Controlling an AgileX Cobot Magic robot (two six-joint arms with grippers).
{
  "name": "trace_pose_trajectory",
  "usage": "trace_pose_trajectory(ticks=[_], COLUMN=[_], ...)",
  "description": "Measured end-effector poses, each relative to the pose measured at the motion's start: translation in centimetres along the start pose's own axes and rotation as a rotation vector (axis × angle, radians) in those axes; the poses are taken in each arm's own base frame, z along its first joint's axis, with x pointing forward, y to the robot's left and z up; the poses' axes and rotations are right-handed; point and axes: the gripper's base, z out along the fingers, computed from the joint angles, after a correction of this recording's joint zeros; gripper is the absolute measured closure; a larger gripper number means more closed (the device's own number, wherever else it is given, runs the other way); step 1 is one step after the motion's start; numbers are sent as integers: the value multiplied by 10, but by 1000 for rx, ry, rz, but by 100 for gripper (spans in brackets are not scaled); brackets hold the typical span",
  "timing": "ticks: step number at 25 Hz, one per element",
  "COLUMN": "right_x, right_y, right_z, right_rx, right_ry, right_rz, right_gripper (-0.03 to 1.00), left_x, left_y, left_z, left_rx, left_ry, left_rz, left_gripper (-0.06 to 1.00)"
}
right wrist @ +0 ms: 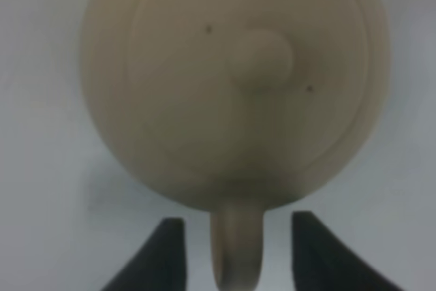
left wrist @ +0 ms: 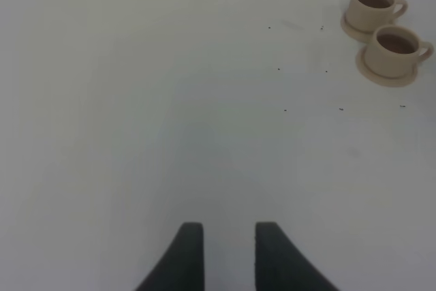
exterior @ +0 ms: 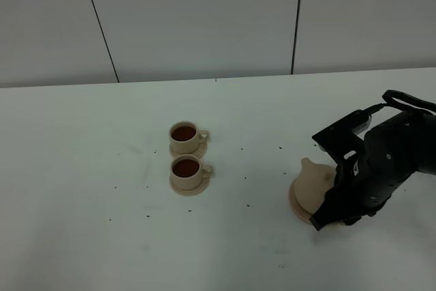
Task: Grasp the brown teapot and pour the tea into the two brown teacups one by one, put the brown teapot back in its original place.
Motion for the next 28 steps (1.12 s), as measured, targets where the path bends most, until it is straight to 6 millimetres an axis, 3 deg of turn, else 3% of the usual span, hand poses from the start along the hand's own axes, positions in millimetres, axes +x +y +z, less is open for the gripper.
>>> trace_pose_trajectory(ticks=[4, 7, 14, 19, 28], right_x=[0, 4, 13, 23, 51], right_y=[0, 0, 0, -7, -42], right_z=[0, -5, -48, -82, -111], right_rx=[-1, -4, -3, 69, 210], right_ry=[5, 37, 78, 81, 176], right_rz=[0, 0, 20, 157, 511], right_gripper=[45, 41, 40, 40, 40], left_x=[0, 0, 0, 0, 0], left_y=[0, 0, 0, 0, 0], left_z=[0, 0, 0, 0, 0], left_rx=[0, 0, 0, 0, 0], left_ry=[0, 0, 0, 0, 0], left_rz=[0, 0, 0, 0, 0], left_gripper=[69, 69, 69, 69, 69])
